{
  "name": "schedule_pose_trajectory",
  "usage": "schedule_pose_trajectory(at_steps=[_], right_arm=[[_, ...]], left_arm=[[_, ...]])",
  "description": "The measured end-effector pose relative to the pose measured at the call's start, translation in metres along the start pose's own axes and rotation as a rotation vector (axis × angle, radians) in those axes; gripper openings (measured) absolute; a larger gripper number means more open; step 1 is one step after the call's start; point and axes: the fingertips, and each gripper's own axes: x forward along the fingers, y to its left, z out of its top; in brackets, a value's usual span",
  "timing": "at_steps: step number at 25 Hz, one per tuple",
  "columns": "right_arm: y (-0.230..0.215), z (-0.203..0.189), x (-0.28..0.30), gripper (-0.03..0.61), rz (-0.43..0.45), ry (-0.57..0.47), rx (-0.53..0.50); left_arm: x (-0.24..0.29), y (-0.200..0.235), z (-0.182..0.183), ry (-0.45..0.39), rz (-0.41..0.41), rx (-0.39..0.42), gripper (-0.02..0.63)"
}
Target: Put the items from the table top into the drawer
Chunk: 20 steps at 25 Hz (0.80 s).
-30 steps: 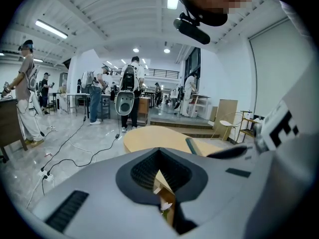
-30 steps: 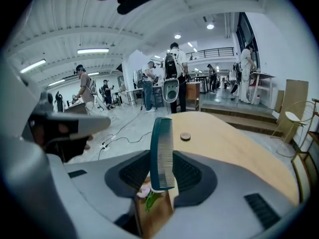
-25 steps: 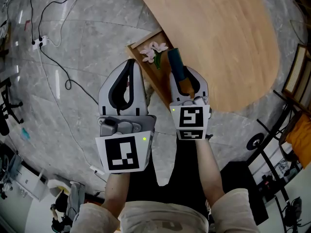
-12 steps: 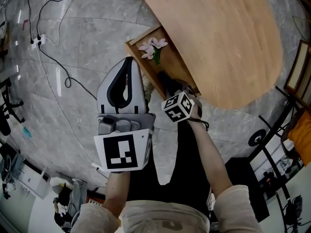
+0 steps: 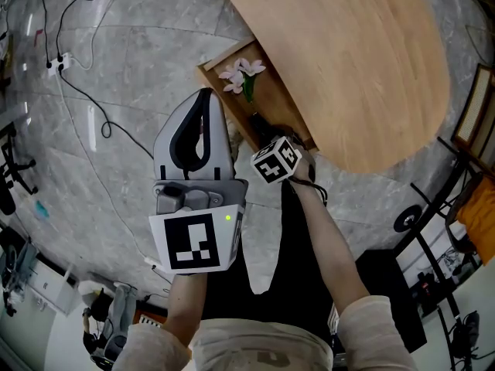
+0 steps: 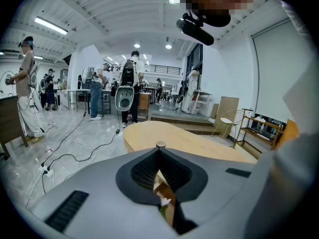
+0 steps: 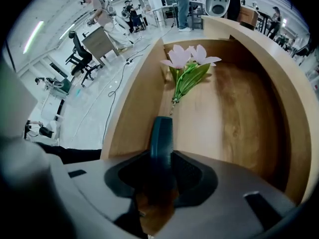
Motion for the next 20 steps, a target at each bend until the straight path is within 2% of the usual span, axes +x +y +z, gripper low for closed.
schedule_pose_trajectory(at_steps=[6,15,18,19,20], right_arm=[[-0.005,-0.006,0.005,0.163,0.016,0.052,0.107],[-0.004,-0.006,0.000,0.181,0.031,0.052,0.096],[-0.009,0.008,-0.010,0.176,0.003,0.001,0.089],[-0.014,0.017,-0.017,0.110,-0.030,-0.033,0.083],[-0.021,0.027,-0.026,0.005,-0.068,-0.073,0.078]], left_arm=[[0.000,-0.004,-0.001,0.002,-0.008,0.001,0.006],[0.002,-0.009,-0.001,0.005,-0.014,0.004,0.006],[0.003,-0.007,0.000,0.001,-0.014,0.002,0.006],[0.004,-0.007,0.001,0.000,-0.014,0.002,0.006],[0.004,-0.007,0.001,-0.001,-0.015,0.004,0.006]])
